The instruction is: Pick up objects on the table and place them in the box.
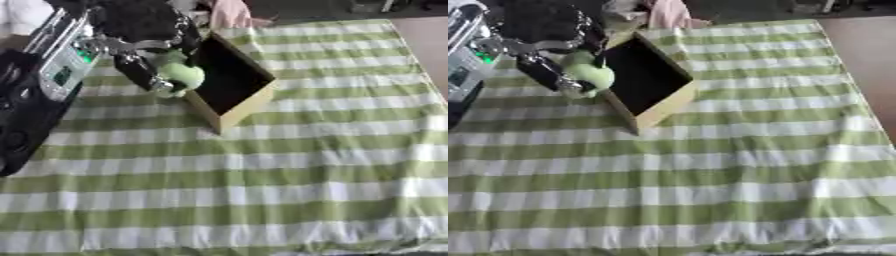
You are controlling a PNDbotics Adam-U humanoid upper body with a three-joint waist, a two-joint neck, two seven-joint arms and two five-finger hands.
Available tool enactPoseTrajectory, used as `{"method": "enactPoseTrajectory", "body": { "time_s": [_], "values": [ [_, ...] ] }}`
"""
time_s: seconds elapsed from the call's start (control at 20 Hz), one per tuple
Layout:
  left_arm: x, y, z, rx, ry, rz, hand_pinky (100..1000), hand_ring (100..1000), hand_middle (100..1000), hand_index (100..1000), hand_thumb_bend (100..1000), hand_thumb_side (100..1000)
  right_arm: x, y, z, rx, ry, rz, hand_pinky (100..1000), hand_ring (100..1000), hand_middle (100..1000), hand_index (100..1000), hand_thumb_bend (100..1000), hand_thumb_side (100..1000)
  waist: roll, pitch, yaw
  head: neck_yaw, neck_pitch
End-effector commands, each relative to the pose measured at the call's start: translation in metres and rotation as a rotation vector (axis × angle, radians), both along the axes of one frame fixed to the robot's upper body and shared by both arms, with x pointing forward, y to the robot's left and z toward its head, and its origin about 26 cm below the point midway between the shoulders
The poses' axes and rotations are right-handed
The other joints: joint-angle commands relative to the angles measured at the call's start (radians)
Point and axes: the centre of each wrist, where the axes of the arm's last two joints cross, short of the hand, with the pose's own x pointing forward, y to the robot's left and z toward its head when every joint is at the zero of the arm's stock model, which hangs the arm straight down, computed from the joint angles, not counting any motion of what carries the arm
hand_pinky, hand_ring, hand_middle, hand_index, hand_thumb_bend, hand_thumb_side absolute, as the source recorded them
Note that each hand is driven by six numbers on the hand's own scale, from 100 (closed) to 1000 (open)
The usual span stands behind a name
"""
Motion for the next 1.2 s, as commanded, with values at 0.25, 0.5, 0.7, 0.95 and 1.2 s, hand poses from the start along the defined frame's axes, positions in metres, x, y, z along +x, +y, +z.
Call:
{"method": "enactPoseTrajectory", "body": {
  "time_s": [0.25,0.5,0.7,0.95,1.2],
  "values": [
    [0.028,-0.024,0.016,-0.034,-0.024,0.0,194,377,418,504,144,100,0.002,0.003,0.01,-0.008,-0.031,0.029,637,595,550,787,100,1000,-0.009,-0.001,-0.009,0.022,-0.011],
    [0.041,-0.038,0.011,-0.067,-0.003,0.028,182,372,413,498,100,100,0.003,0.006,0.011,-0.002,-0.034,0.043,636,595,549,787,100,1000,-0.011,0.007,-0.02,0.033,-0.024],
    [0.048,-0.047,0.002,-0.086,0.009,0.064,185,373,414,498,100,100,0.004,0.008,0.012,0.002,-0.04,0.055,636,595,548,787,100,1000,-0.012,0.015,-0.028,0.044,-0.038],
    [0.054,-0.053,-0.01,-0.076,-0.006,0.104,192,376,418,502,100,100,0.004,0.009,0.013,0.007,-0.043,0.058,635,594,548,787,100,1000,-0.01,0.024,-0.036,0.05,-0.046],
    [0.058,-0.051,-0.023,-0.051,-0.005,0.127,207,386,427,512,100,100,0.004,0.009,0.013,0.01,-0.043,0.057,635,594,547,787,100,1000,-0.009,0.028,-0.039,0.05,-0.048]
  ]
}}
